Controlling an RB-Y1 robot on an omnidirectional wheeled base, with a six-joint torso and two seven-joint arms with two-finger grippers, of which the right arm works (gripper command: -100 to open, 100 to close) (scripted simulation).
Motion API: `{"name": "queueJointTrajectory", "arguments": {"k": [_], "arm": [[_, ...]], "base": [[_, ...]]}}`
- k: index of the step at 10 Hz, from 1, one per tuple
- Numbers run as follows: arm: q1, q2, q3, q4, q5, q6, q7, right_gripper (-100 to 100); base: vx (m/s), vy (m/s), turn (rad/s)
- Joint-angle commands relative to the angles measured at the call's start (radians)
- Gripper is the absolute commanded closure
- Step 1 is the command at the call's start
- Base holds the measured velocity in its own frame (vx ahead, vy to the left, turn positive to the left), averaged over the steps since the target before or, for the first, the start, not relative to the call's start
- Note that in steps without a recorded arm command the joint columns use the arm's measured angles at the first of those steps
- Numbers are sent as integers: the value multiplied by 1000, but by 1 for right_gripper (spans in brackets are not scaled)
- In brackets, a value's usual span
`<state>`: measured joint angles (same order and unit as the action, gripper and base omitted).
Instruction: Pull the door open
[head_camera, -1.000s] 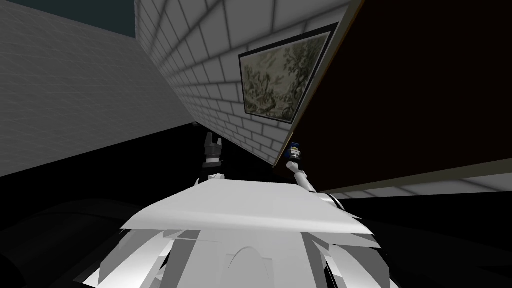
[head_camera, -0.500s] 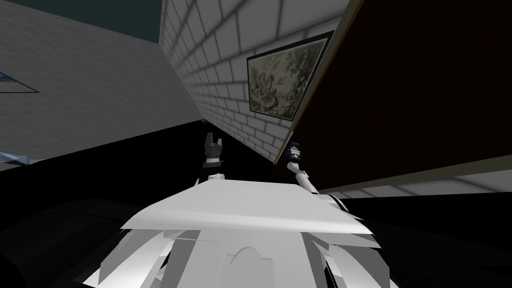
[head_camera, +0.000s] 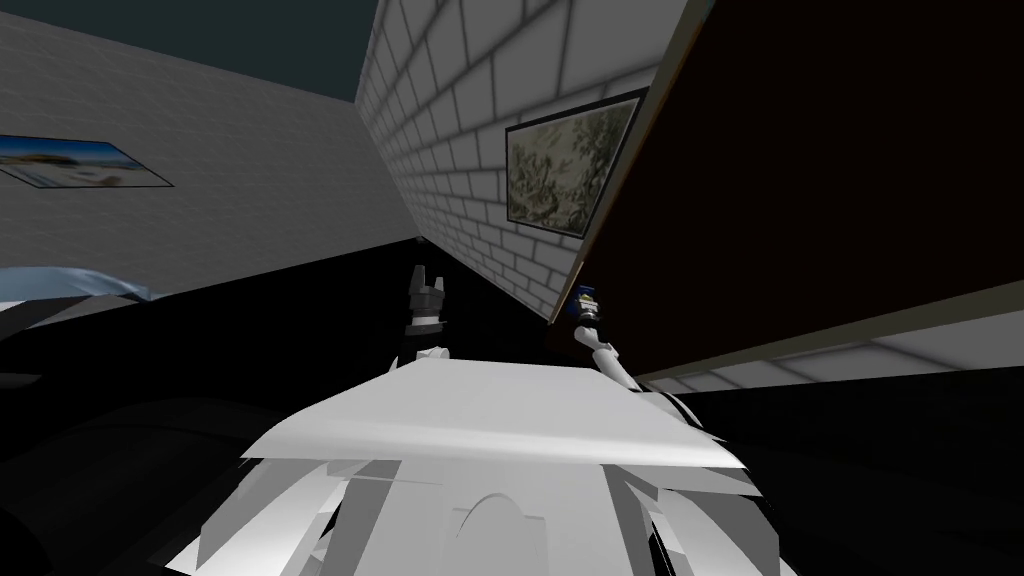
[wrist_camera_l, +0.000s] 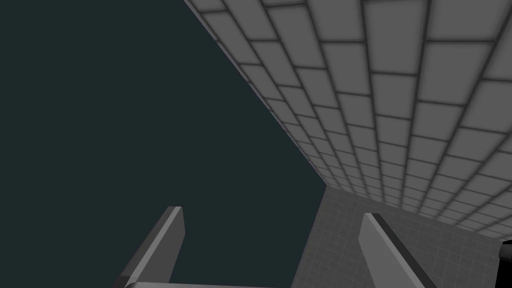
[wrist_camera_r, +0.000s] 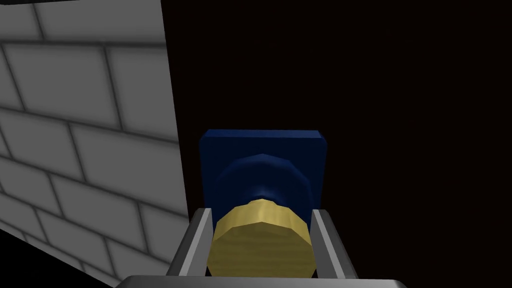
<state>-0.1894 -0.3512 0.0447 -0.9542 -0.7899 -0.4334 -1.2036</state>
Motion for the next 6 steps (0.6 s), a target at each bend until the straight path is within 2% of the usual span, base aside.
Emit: {"name": "queueJointTrajectory", "arguments": {"k": [1, 6], "arm": [[6, -11, 19, -10, 2, -1, -16, 100], [26, -48, 83, -47, 9, -2, -71, 100]], "base": [[-160, -62, 147], [-252, -61, 118]]}}
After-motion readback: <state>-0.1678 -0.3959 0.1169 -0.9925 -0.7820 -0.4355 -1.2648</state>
